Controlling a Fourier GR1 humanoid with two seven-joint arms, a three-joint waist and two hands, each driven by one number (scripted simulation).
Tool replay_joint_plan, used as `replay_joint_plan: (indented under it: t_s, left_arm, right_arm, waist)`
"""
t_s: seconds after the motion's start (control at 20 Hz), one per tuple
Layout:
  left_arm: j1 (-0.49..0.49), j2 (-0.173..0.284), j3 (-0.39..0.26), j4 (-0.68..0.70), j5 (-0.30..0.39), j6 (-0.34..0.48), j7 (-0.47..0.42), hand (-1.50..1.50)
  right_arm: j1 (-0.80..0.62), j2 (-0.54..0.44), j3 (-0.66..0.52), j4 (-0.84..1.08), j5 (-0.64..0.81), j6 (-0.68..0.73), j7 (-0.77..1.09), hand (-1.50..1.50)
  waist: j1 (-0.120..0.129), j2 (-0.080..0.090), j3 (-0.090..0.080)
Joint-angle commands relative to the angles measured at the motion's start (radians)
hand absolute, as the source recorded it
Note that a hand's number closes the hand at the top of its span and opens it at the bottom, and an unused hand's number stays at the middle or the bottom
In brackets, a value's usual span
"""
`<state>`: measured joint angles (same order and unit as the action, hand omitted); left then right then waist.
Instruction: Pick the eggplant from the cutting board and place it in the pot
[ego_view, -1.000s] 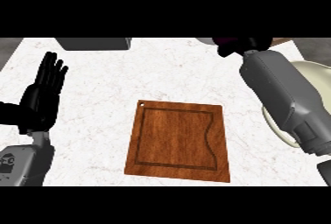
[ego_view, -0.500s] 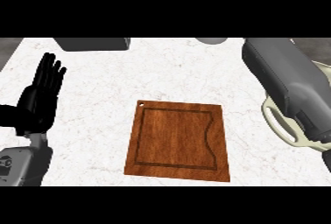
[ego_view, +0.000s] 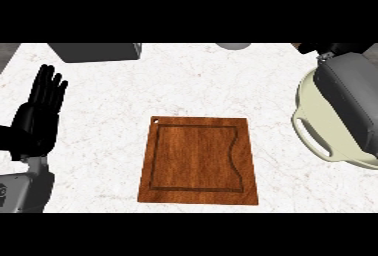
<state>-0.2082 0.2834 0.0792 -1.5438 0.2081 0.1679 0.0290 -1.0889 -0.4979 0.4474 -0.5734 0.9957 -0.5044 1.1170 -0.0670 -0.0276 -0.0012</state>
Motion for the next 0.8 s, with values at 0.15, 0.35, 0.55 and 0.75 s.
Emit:
replay_joint_plan:
  t_s: [0.15,0.35,0.55,0.75]
  left_arm:
    - [-0.006,-0.001,-0.002,-0.019,0.001,-0.008,0.011,0.0]
    - [0.015,-0.013,0.0,-0.019,-0.012,0.0,-0.009,0.0]
    - [-0.1,-0.007,0.019,0.078,0.01,-0.039,-0.012,0.0]
    - [-0.079,-0.041,-0.029,-0.024,-0.029,0.0,0.047,0.0]
  right_arm:
    - [0.28,-0.156,-0.066,-0.28,-0.04,-0.049,0.049,1.5]
    - [0.457,-0.252,-0.13,-0.447,-0.088,-0.044,0.012,1.5]
    - [0.578,-0.32,-0.212,-0.523,-0.098,-0.058,-0.035,1.5]
    - [0.607,-0.285,-0.302,-0.425,-0.151,-0.059,-0.132,1.5]
  waist:
    - [-0.002,0.004,0.001]
    - [0.01,0.01,0.0]
    - [0.034,0.023,0.0]
    - [0.065,0.028,0.002]
